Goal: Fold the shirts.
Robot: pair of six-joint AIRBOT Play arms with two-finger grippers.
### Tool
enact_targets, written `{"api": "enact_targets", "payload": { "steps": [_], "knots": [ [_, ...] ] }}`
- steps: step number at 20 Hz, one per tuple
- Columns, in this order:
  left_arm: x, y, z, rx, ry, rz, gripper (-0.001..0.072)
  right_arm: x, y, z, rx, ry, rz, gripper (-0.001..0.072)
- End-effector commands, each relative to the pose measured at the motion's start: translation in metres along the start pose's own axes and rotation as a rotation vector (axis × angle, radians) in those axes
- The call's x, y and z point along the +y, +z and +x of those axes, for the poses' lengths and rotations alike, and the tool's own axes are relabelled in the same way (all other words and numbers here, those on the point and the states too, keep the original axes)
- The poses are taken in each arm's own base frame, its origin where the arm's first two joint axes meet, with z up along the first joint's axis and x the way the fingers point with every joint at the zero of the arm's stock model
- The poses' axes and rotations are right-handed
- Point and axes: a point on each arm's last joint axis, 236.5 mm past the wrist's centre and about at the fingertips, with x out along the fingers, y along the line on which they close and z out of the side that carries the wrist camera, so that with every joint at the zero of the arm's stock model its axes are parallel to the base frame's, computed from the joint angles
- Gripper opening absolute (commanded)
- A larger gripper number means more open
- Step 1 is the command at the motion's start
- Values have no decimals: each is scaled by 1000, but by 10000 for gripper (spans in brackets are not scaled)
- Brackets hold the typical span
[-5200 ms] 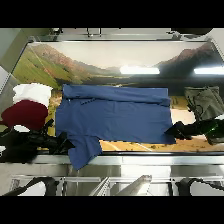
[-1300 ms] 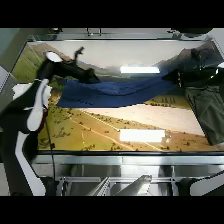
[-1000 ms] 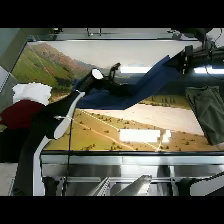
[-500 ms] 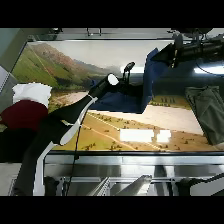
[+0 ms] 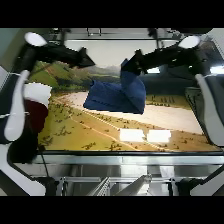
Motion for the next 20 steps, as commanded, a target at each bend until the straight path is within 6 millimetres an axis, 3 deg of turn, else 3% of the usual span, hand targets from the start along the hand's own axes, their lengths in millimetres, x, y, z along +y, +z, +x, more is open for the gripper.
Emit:
{"api": "enact_targets", "payload": {
  "steps": [1,2,4,5,6,7,9,10,11,16,20],
  "knots": [
    [25,8,-99,-85,58,-36,1,-12,-6,104,-64,-35,18,20],
    [28,10,-110,-103,69,-41,1,-22,-11,137,-92,-56,30,58],
    [32,7,-120,-98,74,-48,1,-30,-21,188,-156,-49,85,620],
    [32,2,-119,-80,75,-49,1,-25,-24,203,-181,-21,76,676],
    [33,-2,-118,-65,74,-53,1,-17,-26,209,-184,9,38,660],
    [33,-5,-116,-56,64,-56,1,-7,-28,209,-176,39,14,547],
    [40,-12,-110,-34,58,-79,1,6,-25,191,-141,76,-15,185],
    [43,-17,-106,-21,54,-88,1,9,-22,175,-119,90,-30,75],
    [47,-22,-102,-7,51,-96,1,9,-19,156,-95,102,-45,14],
    [57,-49,-88,73,23,-160,1,4,-5,37,7,127,19,13],
    [46,-70,-95,66,28,-136,1,-33,-51,-50,211,-141,43,13]
  ]
}}
